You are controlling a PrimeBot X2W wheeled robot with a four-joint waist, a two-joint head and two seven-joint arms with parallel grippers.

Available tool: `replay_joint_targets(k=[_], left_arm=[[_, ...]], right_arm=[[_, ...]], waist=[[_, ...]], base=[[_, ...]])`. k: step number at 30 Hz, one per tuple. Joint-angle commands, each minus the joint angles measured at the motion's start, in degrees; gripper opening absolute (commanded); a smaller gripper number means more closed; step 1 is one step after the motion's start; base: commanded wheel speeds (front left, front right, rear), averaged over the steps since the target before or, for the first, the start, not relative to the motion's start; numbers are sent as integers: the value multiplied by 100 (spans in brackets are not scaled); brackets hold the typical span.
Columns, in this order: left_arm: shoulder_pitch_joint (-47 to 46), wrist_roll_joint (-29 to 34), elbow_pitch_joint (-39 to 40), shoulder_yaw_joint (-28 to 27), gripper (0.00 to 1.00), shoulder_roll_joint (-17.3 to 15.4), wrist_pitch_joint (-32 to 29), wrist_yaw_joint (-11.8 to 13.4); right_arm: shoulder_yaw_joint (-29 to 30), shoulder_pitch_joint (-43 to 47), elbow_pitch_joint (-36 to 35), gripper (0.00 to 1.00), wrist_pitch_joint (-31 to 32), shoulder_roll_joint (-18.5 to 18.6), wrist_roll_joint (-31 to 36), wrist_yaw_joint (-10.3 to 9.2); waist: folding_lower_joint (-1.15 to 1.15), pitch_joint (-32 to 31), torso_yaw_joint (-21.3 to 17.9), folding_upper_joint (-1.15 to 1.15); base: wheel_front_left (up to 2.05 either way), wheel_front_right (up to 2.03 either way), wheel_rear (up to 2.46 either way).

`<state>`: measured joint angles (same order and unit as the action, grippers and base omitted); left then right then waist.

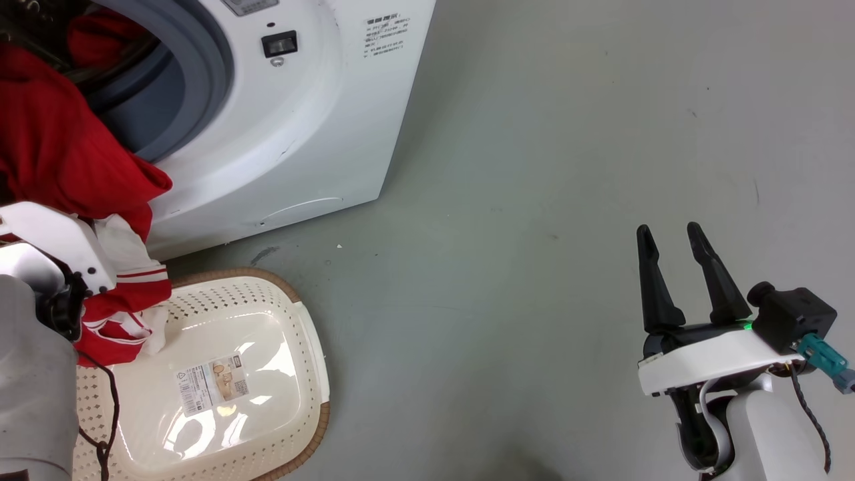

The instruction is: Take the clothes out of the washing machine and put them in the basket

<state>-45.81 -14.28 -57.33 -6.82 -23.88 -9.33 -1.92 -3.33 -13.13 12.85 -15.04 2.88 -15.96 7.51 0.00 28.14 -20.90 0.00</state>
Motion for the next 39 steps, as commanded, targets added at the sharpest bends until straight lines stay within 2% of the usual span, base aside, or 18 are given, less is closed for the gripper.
replay_joint_targets(k=[1, 2, 4, 12, 23, 30, 39], left_arm=[[-302, 7, 71, 2, 100, -119, 134, 18], [-328, 3, 49, 13, 55, -118, 146, 18], [-361, -2, 19, 37, 0, -99, 207, 10], [-92, -87, -119, 92, 0, 65, 586, -71], [609, -231, 260, 98, 0, 517, 1686, -79], [1112, -219, 1015, 176, 0, 729, 2171, -23], [2342, -209, 2683, 306, 0, 1113, 2182, 185]], right_arm=[[10, -102, -1, 100, -15, -1, -31, -4], [10, -105, 0, 100, -16, -1, -32, -4], [-4, -125, 6, 100, -16, -1, -30, -4], [47, -8, 63, 100, -15, 0, 77, -4], [169, 243, 81, 100, -15, 0, 280, -4], [275, 439, -10, 100, 53, 0, 398, -4], [344, 703, -286, 100, 287, 1, 556, -4]], waist=[[0, 0, 10, 0], [0, -4, 18, 0], [0, -20, 33, 0], [0, -297, 160, 0], [0, -926, 476, 0], [0, -1248, 687, 0], [0, -1527, 951, 0]], base=[[0, 0, 0], [0, 0, 0], [0, 0, 0], [0, 0, 0], [0, 0, 0], [0, 0, 0], [0, 0, 0]])
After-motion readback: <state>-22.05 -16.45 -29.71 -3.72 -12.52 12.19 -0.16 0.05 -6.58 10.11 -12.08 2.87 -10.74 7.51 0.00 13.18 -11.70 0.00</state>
